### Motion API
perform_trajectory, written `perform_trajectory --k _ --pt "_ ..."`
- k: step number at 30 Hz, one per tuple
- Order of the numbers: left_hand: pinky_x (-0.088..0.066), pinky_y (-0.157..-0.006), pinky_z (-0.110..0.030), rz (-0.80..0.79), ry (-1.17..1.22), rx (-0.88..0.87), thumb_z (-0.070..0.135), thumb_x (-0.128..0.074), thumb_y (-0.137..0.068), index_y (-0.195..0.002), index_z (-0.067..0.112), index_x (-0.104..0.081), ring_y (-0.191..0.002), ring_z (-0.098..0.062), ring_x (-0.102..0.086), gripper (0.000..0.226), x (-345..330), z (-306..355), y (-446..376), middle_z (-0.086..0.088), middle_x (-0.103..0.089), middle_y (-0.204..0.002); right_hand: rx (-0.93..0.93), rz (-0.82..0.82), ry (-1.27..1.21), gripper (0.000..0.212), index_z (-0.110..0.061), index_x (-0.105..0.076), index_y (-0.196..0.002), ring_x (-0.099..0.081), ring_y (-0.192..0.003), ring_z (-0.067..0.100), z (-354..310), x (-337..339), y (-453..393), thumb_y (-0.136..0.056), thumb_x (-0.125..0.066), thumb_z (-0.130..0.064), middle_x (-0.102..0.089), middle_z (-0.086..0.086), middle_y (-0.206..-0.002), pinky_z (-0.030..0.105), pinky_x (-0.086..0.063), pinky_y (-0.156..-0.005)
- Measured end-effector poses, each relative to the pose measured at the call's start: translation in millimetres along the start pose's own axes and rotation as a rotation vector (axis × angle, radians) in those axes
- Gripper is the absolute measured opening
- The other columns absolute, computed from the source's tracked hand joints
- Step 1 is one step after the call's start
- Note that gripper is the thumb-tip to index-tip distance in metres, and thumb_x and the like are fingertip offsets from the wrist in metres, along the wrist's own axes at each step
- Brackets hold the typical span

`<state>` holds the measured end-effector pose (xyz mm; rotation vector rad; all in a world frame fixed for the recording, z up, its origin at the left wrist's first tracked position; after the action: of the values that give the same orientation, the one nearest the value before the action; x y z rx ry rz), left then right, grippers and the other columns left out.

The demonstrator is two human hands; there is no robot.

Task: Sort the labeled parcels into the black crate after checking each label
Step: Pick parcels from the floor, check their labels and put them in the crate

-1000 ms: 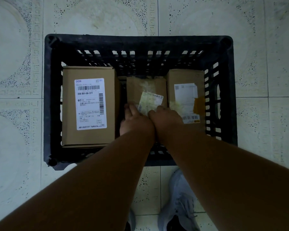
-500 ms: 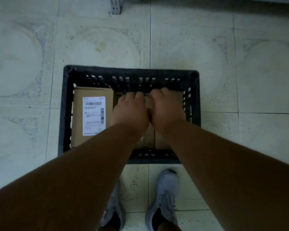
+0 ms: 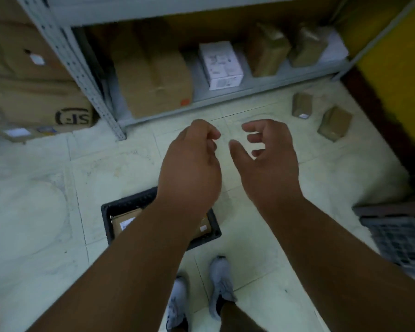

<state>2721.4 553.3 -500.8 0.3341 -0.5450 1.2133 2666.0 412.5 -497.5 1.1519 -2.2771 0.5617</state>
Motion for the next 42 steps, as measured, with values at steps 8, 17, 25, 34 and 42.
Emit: perform_trajectory --k 8,17,25,34,42 --pt "-0.044 -0.066 -0.013 -0.175 0.235 -0.005 0.016 -0.042 -0.103 -0.092 0.035 -0.054 -0.082 0.000 -0.060 0.025 -11.9 191.7 34.3 0.015 -0.062 -0.091 -0.166 0.196 -0.065 0.031 -0.035 -0.053 -0.110 -0.055 -0.100 -0.008 -30.5 201.3 40.3 -0.085 -0.071 -0.037 -0.052 -0.017 -0.114 0.011 -0.044 -0.073" --pt "-0.047 -0.072 -0.018 -0.356 0.198 -0.145 0.022 -0.051 -0.100 -0.089 0.039 -0.055 -0.084 0.007 -0.059 0.020 -159.1 336.9 41.4 0.017 -0.063 -0.089 -0.302 0.329 -0.053 0.039 -0.039 -0.051 -0.116 -0.055 -0.103 -0.005 72.7 406.1 25.2 -0.084 -0.074 -0.041 -0.054 -0.015 -0.118 0.017 -0.049 -0.074" --pt "-0.045 -0.062 -0.007 -0.394 0.229 -0.170 0.024 -0.059 -0.095 -0.091 0.036 -0.058 -0.085 0.010 -0.058 0.012 -291.8 431.1 10.8 0.020 -0.064 -0.092 -0.359 0.309 -0.033 0.044 -0.042 -0.048 -0.115 -0.053 -0.100 -0.006 167.5 516.1 -55.1 -0.081 -0.075 -0.045 -0.053 -0.017 -0.118 0.021 -0.051 -0.073" --pt "-0.044 -0.059 -0.008 -0.418 0.188 -0.142 0.024 -0.058 -0.095 -0.092 0.038 -0.057 -0.080 0.012 -0.056 0.015 -393.1 447.7 -119.3 0.025 -0.062 -0.088 -0.393 0.284 -0.103 0.045 -0.033 -0.051 -0.124 -0.057 -0.098 -0.003 240.1 516.4 -199.0 -0.085 -0.073 -0.041 -0.054 -0.016 -0.116 0.021 -0.054 -0.072" --pt "-0.044 -0.061 -0.012 -0.632 0.174 -0.294 0.019 -0.059 -0.094 -0.091 0.036 -0.055 -0.079 0.004 -0.059 0.018 -534.5 530.8 -265.4 0.011 -0.062 -0.087 -0.546 0.419 -0.079 0.036 -0.040 -0.051 -0.114 -0.058 -0.095 0.000 310.2 598.6 -320.9 -0.086 -0.073 -0.041 -0.056 -0.018 -0.110 0.032 -0.059 -0.075"
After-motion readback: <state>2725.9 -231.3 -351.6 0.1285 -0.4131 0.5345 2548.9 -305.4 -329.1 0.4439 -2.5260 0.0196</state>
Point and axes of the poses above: each hand's wrist, its own y-axis away from the middle knuckle, its own x-axis out of the back of the hand, z = x × y, the point moved 8 cm from there along -y, towards the middle knuckle
